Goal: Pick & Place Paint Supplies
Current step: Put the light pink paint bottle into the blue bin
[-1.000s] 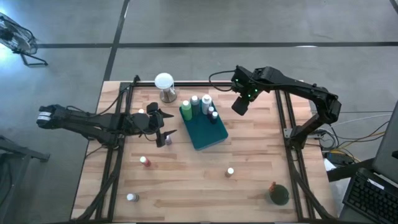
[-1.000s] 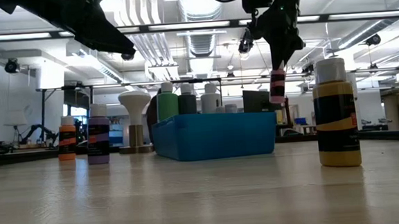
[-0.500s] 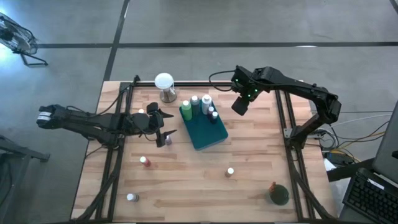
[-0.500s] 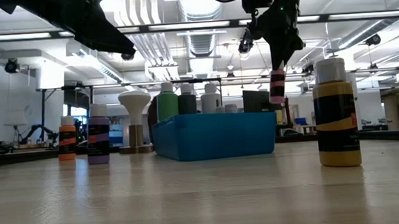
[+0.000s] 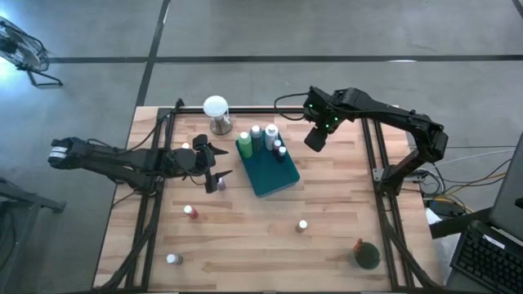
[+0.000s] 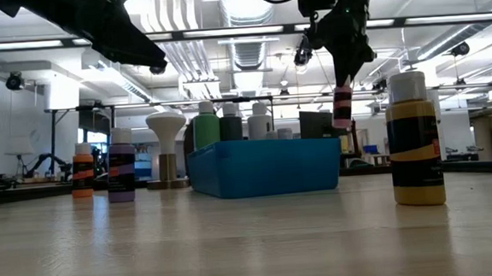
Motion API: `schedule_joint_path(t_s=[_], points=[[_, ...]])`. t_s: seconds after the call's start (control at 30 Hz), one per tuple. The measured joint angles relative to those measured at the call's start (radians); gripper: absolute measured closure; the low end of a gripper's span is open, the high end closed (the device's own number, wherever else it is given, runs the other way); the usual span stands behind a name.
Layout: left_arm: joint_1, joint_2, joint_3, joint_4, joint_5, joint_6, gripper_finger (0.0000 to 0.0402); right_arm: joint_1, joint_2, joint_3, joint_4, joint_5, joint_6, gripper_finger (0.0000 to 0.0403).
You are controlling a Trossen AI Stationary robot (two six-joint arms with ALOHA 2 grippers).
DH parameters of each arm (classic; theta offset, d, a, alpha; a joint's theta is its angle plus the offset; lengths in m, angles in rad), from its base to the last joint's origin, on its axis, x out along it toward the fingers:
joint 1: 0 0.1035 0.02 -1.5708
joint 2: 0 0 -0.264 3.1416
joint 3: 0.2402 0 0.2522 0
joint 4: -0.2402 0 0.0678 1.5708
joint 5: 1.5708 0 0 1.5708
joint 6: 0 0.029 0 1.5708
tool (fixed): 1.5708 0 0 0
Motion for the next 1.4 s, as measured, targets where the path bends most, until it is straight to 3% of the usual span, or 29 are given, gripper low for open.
schedule_joint_path(t_s=[0.73, 1.17, 1.4], points=[[0.0, 0.0, 0.0, 0.0, 0.007, -0.058, 0.0087, 0.016, 0.0, 0.0, -0.007, -0.018, 0.0, 0.029], [0.0, 0.0, 0.0, 0.006, 0.004, -0.055, 0.0087, 0.124, 0.0, 0.098, -0.049, -0.031, 0.016, 0.029], [0.0, 0.0, 0.0, 0.007, 0.0, -0.054, 0.0087, 0.215, 0.0, 0.177, 0.02, -0.102, 0.027, 0.029]])
